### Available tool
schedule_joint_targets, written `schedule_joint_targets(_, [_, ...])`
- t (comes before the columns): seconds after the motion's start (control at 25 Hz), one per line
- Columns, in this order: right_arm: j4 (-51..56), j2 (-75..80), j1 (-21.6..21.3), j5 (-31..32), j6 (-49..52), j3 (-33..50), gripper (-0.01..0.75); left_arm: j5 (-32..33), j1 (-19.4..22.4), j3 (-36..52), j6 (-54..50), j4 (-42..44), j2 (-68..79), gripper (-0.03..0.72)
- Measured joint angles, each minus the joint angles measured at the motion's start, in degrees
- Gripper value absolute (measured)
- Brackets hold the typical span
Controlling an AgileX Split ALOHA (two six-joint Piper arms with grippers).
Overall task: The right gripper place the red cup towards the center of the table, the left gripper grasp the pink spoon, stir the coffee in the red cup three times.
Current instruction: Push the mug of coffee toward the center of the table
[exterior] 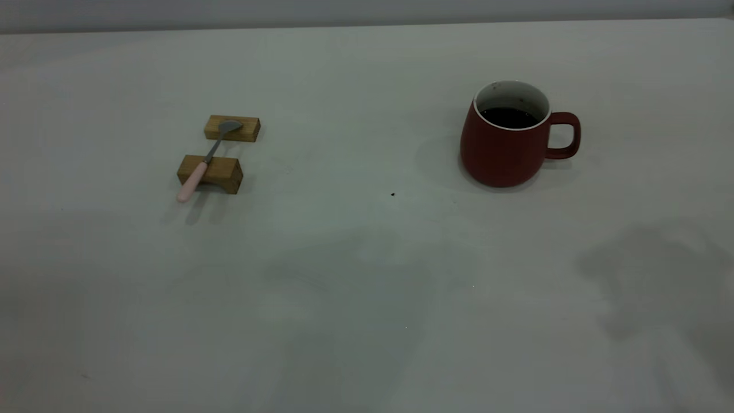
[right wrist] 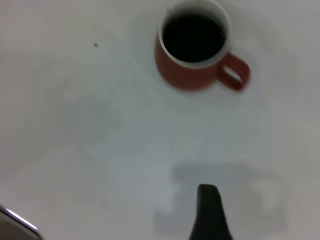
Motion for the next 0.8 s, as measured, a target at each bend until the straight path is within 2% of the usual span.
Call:
schedule_joint_targets(0.2, [10.15,15.20,0.00,-1.44,-20.88,-8.18,0.588,0.00,0.00,0.00,0.00,0.00,0.00,0.461])
schedule_joint_targets(0.44, [14.92,29.56,0.00,-2.94,-53.59,-15.11,0.588,0.04,0.00,0.00,0.04,0.00,0.00,0.461])
schedule_joint_targets(0.6, [20.97,38.40,-1.00,-2.99,-70.33,-19.57,0.587,0.04,0.00,0.00,0.11,0.00,0.00,0.461])
schedule_joint_targets(0.8, [26.27,46.55,-2.69,-3.61,-73.95,-25.27,0.587,0.04,0.00,0.00,0.11,0.00,0.00,0.461])
